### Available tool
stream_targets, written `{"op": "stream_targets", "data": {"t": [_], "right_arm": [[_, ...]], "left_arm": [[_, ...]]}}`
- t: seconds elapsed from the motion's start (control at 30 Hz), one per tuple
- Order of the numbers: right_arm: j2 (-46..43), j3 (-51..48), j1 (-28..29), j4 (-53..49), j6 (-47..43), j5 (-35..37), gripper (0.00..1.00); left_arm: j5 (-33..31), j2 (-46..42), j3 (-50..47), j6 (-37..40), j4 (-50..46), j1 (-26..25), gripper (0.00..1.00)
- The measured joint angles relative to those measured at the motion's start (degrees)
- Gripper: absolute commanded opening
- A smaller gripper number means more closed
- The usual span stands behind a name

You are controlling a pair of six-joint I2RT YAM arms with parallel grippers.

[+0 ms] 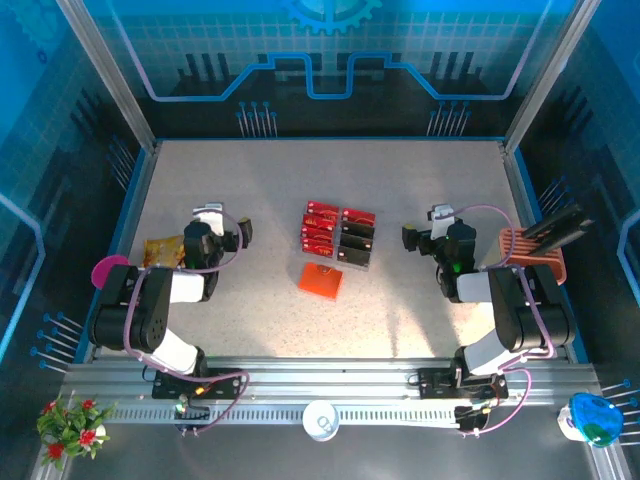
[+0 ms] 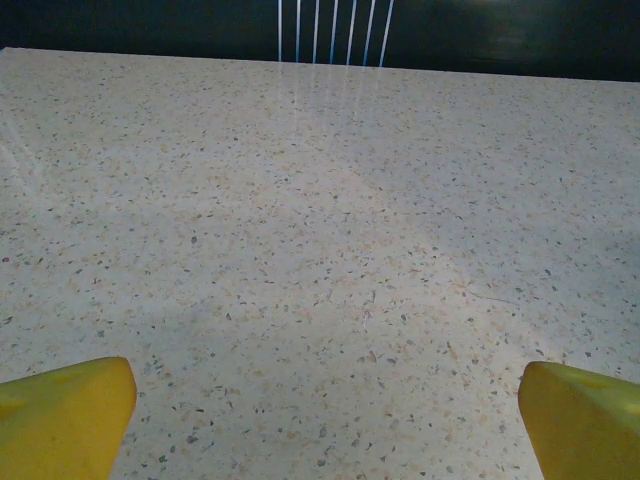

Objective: Put the credit cards into the card holder

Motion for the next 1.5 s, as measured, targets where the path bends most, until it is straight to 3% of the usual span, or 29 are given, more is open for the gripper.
{"op": "stream_targets", "data": {"t": [1.17,1.37,1.5], "right_arm": [[-0.11,0.04,0.00,-0.22,-0.37,0.00,1.00],[-10.58,5.20,0.15,-16.72,0.94,2.36,1.00],[-19.54,16.09,0.13,-33.51,9.42,1.95,1.00]], "left_arm": [[0.35,-0.02,0.02,-0.04,-0.39,0.52,0.99],[-1.60,-4.55,4.96,-0.33,-14.12,0.50,0.99],[-3.48,-8.92,14.21,-3.04,-26.64,0.46,0.99]]}}
